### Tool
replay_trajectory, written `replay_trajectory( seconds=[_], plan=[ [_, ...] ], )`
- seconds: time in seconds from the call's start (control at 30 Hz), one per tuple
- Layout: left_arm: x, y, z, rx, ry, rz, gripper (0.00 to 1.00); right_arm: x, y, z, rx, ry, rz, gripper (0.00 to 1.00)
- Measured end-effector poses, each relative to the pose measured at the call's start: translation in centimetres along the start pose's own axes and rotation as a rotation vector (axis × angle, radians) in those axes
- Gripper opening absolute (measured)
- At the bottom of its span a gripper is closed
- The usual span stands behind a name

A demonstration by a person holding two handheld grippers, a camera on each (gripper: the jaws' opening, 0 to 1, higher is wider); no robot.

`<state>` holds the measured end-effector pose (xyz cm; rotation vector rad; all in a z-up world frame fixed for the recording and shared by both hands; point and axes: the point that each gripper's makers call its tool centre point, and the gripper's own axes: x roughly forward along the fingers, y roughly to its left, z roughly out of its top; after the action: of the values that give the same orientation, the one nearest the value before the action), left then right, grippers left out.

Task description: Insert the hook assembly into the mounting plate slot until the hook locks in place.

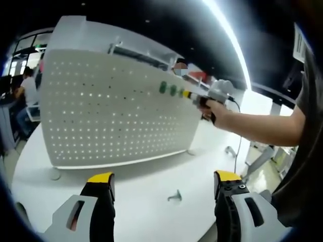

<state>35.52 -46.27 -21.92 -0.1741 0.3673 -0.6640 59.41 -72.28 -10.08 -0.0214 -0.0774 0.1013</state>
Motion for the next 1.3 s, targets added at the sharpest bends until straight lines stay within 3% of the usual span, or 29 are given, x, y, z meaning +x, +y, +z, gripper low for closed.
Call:
replay_trajectory(
  seconds=[0.27, 0.57, 0.73, 0.97, 1.2, 1.3],
  plan=[
    [-0.3, -0.3, 0.0, 0.003, 0.002, -0.003, 0.83, 0.0, 0.0, -0.1, 0.014, 0.045, 0.023, 0.03],
    [-0.6, -0.7, 0.2, 0.011, 0.001, -0.006, 0.83, -0.4, 0.3, 0.9, 0.018, 0.034, 0.030, 0.16],
    [-0.8, -0.7, 0.1, 0.012, 0.001, -0.002, 0.83, -1.1, 0.8, 1.4, -0.013, 0.015, 0.047, 0.17],
    [-0.9, -1.0, -0.2, 0.017, 0.004, -0.007, 0.82, -3.1, 1.0, 0.6, -0.050, 0.042, 0.060, 0.19],
    [-0.8, -1.6, -1.3, 0.011, 0.026, -0.025, 0.82, -6.2, 0.3, -0.2, -0.008, 0.055, 0.038, 0.19],
    [-0.9, -1.9, -1.6, 0.011, 0.033, -0.032, 0.82, -7.9, 0.0, -1.4, -0.015, 0.079, 0.032, 0.19]
  ],
)
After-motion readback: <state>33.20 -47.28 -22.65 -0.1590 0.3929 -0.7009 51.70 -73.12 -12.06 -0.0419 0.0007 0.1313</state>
